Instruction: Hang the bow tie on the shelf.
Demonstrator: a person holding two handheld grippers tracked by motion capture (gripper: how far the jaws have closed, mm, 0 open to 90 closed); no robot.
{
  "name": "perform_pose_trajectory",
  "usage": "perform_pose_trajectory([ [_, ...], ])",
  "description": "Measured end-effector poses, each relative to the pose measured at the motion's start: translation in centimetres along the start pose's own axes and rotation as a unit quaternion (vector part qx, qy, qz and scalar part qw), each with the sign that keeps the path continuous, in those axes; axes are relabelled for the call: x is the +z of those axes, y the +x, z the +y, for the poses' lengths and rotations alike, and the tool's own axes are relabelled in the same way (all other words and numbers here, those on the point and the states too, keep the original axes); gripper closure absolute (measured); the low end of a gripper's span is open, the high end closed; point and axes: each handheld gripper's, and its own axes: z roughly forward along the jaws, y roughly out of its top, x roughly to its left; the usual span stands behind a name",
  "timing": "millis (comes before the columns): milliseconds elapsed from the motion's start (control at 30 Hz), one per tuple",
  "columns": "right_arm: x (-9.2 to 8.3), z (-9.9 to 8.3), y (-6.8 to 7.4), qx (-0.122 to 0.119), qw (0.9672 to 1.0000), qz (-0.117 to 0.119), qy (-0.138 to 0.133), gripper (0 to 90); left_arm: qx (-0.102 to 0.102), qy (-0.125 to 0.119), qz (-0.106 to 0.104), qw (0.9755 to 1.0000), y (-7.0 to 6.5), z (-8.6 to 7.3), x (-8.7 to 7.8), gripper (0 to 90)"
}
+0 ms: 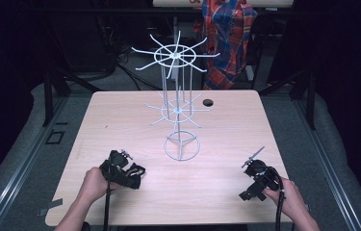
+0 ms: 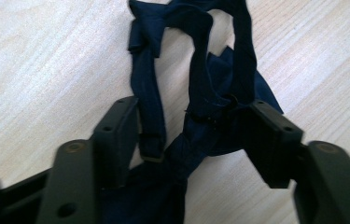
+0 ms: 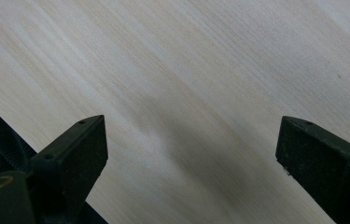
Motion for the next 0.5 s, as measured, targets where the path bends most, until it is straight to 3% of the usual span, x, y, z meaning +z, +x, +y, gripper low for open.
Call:
perform_pose_trajectory([
  [233, 0.00, -0.02, -0.01, -0.002, 1.0000, -0.001, 0.002, 9.3, 0.000, -0.002, -0.011, 0.9999, 0.02, -0.16, -0.06, 59.8],
  [500, -0.01, -0.02, 0.01, -0.003, 1.0000, -0.001, 0.002, 9.5, -0.003, -0.003, -0.009, 0.9999, -0.05, -0.29, -0.05, 68.5],
])
